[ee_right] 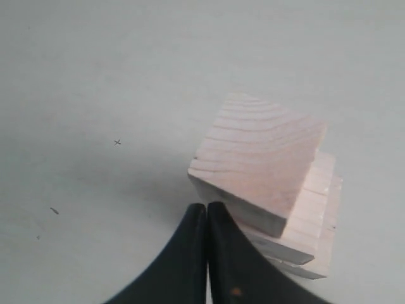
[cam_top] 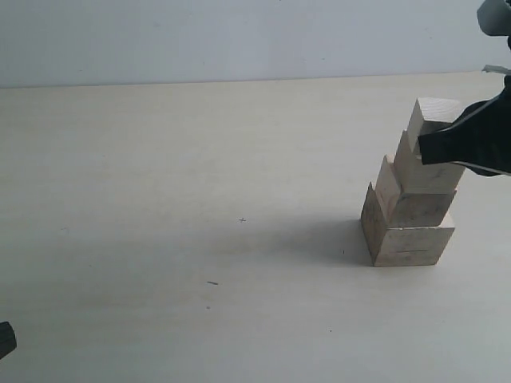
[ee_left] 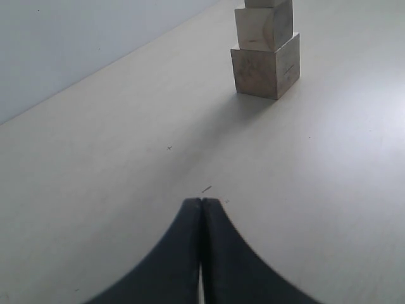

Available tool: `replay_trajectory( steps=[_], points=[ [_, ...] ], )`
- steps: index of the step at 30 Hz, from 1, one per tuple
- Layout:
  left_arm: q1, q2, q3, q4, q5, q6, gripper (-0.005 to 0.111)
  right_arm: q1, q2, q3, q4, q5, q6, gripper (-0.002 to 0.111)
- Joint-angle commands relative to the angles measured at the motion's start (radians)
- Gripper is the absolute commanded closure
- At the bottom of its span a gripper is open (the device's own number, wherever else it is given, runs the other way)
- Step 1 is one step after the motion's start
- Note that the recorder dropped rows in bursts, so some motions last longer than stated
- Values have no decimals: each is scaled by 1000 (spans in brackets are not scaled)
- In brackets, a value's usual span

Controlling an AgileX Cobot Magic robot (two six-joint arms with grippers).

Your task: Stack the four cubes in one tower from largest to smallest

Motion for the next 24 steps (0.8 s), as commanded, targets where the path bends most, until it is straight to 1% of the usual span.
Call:
replay_trajectory(
  steps=[1,3,6,9,11,13,16,18,21,23,24],
  points=[
    [2,-7,0,-3,-6,-3,107,-4,-52,1,56,52,-44,108],
    [2,-7,0,-3,-6,-3,107,-4,-94,1,110,85,-104,108],
    [2,-7,0,-3,-6,-3,107,-4,-161,1,133,103,-114,108],
    [2,-7,0,-3,-6,-3,107,-4,-215,-20,125,126,-114,103],
    [2,-7,0,-3,-6,-3,107,-4,-232,-47,101,159,-114,97],
    [2,-7,0,-3,-6,-3,107,-4,-235,-73,67,180,-104,88],
    [2,-7,0,-3,-6,-3,107,-4,-225,-102,-18,172,-18,73],
    [2,-7,0,-3,-6,-3,107,-4,-206,-115,-102,168,76,60],
    [2,-7,0,-3,-6,-3,107,-4,-162,-124,-187,168,185,46],
    [2,-7,0,-3,-6,-3,107,-4,-125,-124,-191,160,222,41],
    [2,-7,0,-3,-6,-3,107,-4,-105,-124,-191,158,227,41]
  ],
)
